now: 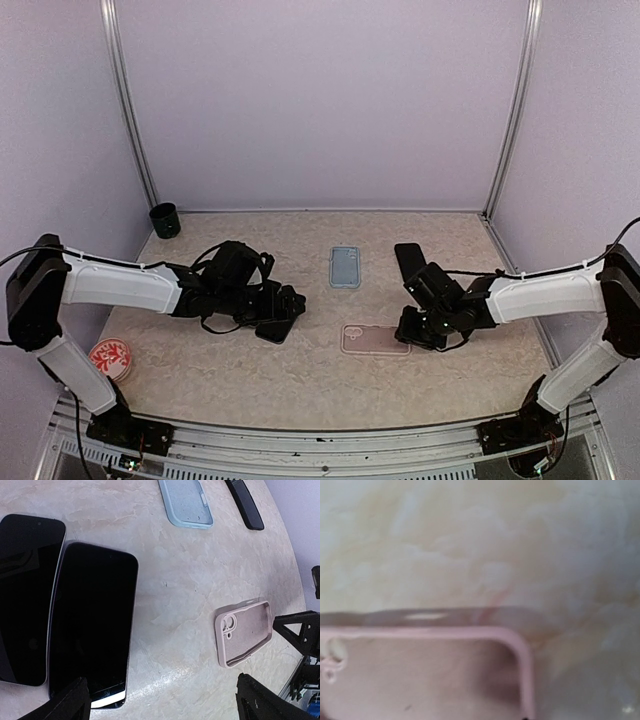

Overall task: Put the phone into the phone case
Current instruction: Place the phone case at the center of the board, then pick up the phone case from the center of the board.

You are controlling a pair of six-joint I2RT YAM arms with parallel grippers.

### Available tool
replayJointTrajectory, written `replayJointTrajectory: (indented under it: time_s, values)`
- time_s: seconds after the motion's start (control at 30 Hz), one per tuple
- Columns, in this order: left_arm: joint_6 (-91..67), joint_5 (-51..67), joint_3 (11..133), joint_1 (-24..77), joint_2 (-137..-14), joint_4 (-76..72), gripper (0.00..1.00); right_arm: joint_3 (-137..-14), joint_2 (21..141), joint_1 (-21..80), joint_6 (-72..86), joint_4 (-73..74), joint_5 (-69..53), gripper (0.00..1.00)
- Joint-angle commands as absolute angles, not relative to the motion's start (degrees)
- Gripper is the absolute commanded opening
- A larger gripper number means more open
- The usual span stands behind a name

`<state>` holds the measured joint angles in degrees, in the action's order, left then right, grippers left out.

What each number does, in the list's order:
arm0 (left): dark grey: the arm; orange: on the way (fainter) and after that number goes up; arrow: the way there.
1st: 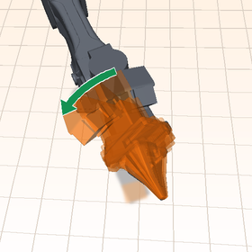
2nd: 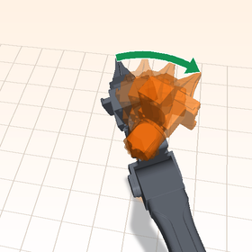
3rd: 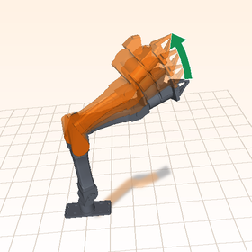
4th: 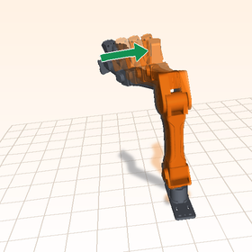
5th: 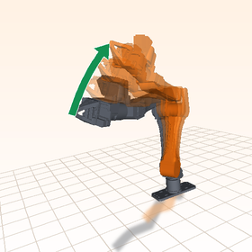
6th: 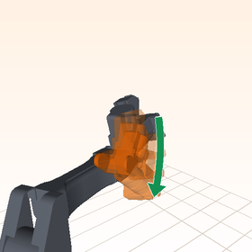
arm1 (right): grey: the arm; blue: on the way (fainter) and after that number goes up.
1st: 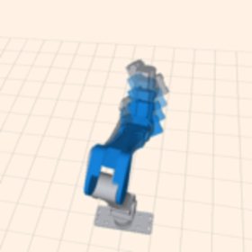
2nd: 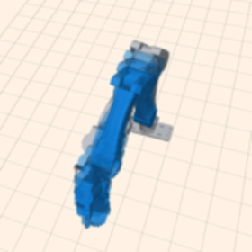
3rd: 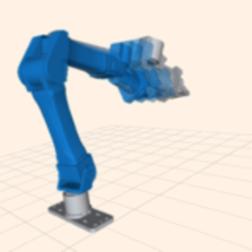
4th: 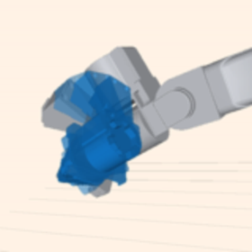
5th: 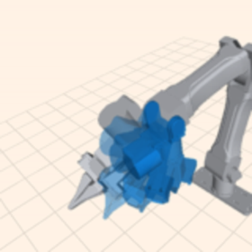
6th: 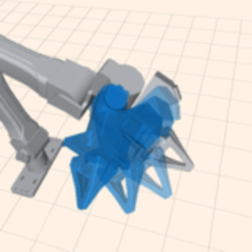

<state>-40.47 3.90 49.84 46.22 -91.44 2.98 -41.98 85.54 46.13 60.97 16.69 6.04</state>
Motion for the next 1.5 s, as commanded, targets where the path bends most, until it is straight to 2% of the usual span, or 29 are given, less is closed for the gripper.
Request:
replayJointTrajectory:
  time_s: [0.0,0.07,0.17,0.2,0.5,0.97,1.33,1.47]
  values:
    - [-40.07,4.40,50.83,45.79,-92.36,2.48,0.99,-45.41,83.02,48.33,59.48,21.54,9.79,0.36]
    - [-40.15,4.60,50.89,45.83,-92.61,2.29,0.99,-47.28,83.41,49.10,56.46,23.96,12.13,0.39]
    - [-40.08,4.61,50.85,45.88,-92.64,2.17,0.99,-49.56,84.77,49.39,47.37,24.71,15.22,0.57]
    - [-39.96,4.58,50.81,45.88,-92.64,2.26,0.99,-50.28,85.63,49.39,43.42,24.22,15.65,0.60]
    - [-39.92,4.42,50.43,45.88,-92.56,2.44,0.99,-57.77,95.49,49.47,13.06,20.84,14.09,0.63]
    - [-40.40,4.26,48.63,45.75,-91.49,1.88,0.99,-67.03,104.43,49.41,-5.56,23.80,6.01,0.52]
    - [-40.34,4.29,47.88,45.71,-91.25,1.72,0.99,-68.47,107.27,47.47,-7.46,25.12,3.62,0.38]
    - [-40.50,4.35,47.58,45.71,-91.30,1.34,0.99,-68.38,107.67,46.36,-7.42,25.55,1.94,0.38]
